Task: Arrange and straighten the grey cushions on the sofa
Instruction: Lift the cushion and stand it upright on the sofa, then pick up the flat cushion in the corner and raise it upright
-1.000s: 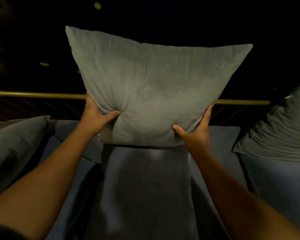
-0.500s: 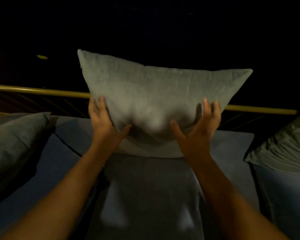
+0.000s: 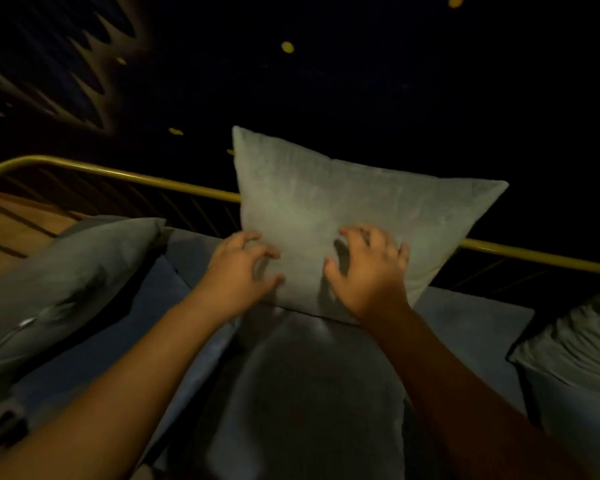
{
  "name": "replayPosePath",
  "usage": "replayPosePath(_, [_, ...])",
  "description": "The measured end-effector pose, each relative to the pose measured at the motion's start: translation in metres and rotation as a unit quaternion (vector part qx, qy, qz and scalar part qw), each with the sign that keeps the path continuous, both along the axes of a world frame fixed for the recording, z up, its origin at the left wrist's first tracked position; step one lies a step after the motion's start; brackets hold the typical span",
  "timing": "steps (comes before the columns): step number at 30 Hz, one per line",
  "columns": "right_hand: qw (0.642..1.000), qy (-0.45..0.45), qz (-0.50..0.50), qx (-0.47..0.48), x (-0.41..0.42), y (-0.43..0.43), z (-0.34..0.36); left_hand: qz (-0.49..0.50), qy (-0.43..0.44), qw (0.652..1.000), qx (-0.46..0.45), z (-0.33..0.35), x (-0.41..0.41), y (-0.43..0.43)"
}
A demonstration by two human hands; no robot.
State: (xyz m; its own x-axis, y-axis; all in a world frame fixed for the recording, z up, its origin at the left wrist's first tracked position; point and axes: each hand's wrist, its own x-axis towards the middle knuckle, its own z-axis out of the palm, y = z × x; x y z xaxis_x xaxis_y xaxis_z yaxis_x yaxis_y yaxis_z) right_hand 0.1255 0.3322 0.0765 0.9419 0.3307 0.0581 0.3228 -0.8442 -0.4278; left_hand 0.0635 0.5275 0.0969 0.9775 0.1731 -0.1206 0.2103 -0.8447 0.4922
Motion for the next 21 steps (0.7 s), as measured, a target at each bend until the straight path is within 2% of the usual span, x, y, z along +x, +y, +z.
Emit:
replayPosePath(3, [0.995,0.037,0.07,0.056,-0.036,0.032,-0.008,0.036,0.008,0.999,-0.021,0.005,-0.051,0.029])
replayPosePath(8, [0.978,0.134,0.124,0.099,-0.079,0.129,-0.024,0.104,0.017,0.993,-0.055,0.006,-0.125,0.108])
replayPosePath(11, [0.971,0.171,0.135,0.103,-0.09,0.207,-0.028,0.136,-0.017,0.987,-0.083,0.006,-0.153,0.18])
replayPosePath(16, [0.963,0.221,0.11,0.112,-0.1,0.337,-0.03,0.151,-0.037,0.986,-0.056,-0.01,-0.161,0.315])
replayPosePath(19, [0.953,0.259,0.109,0.112,-0.101,0.411,-0.032,0.204,0.026,0.973,-0.108,-0.034,-0.164,0.392])
replayPosePath(21, [0.951,0.275,0.112,0.086,-0.093,0.459,-0.034,0.255,0.063,0.958,-0.111,-0.057,-0.164,0.441])
